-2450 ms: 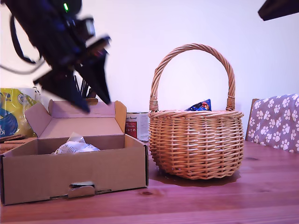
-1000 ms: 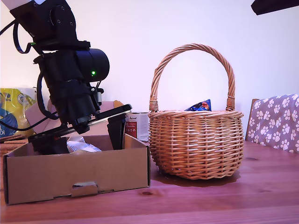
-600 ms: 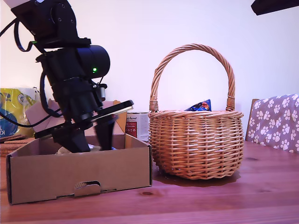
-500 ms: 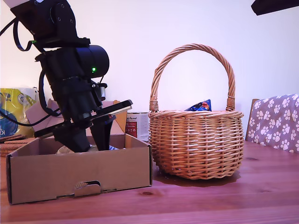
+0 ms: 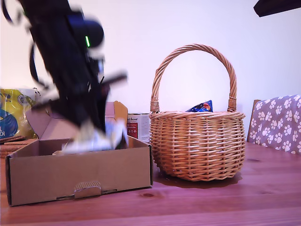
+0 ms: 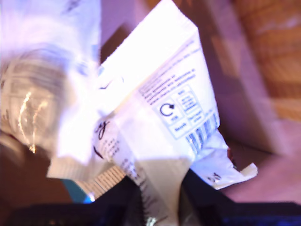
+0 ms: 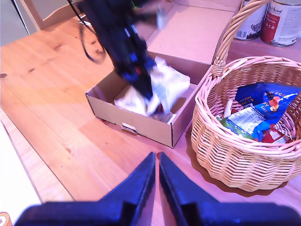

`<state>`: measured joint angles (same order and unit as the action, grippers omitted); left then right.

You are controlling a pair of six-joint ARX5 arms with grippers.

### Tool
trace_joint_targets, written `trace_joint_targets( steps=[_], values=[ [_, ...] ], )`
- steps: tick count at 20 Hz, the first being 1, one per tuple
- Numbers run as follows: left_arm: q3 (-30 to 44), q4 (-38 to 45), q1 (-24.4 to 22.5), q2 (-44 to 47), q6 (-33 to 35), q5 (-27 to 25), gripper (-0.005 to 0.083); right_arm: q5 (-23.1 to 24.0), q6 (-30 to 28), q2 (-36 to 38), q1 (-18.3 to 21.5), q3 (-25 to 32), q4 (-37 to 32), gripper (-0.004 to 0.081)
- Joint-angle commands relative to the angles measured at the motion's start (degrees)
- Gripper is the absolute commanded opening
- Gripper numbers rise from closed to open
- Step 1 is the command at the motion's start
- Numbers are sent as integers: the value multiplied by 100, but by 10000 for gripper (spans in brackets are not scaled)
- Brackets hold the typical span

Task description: Move the bags of Easter eggs from the cardboard box on the left into the woven basket on the right side.

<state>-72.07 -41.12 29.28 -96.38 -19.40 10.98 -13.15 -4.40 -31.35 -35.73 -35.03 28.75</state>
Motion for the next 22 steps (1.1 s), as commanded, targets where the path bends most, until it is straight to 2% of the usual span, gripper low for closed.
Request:
trace_joint_targets(
  steps=[1,5,7,9,13,15,18,22],
  values=[
    [68,42,26,293,166,13,69,-26,-13,7,-37,-13,-15,-13],
    [68,127,133,789,496,164,69,-20,-13,7,-37,-13,-20,-13],
    [68,376,278,887,627,579,69,20,-13,7,-37,-13,-20,-13],
    [68,721,496,898,654,927,69,22,-13,20,-37,-13,-17,-13],
    [68,1803,1115,859,636,984,69,221,15,249,-11,-15,33,-13],
    [68,2430,1346,782,634,938,69,538,190,431,-11,-63,245,-13],
    [68,3329,1563,542,636,369,69,1032,295,713,-9,-245,503,-13],
    [68,4415,1626,-96,1025,-326,69,1078,317,931,-11,-415,649,-13]
  ],
)
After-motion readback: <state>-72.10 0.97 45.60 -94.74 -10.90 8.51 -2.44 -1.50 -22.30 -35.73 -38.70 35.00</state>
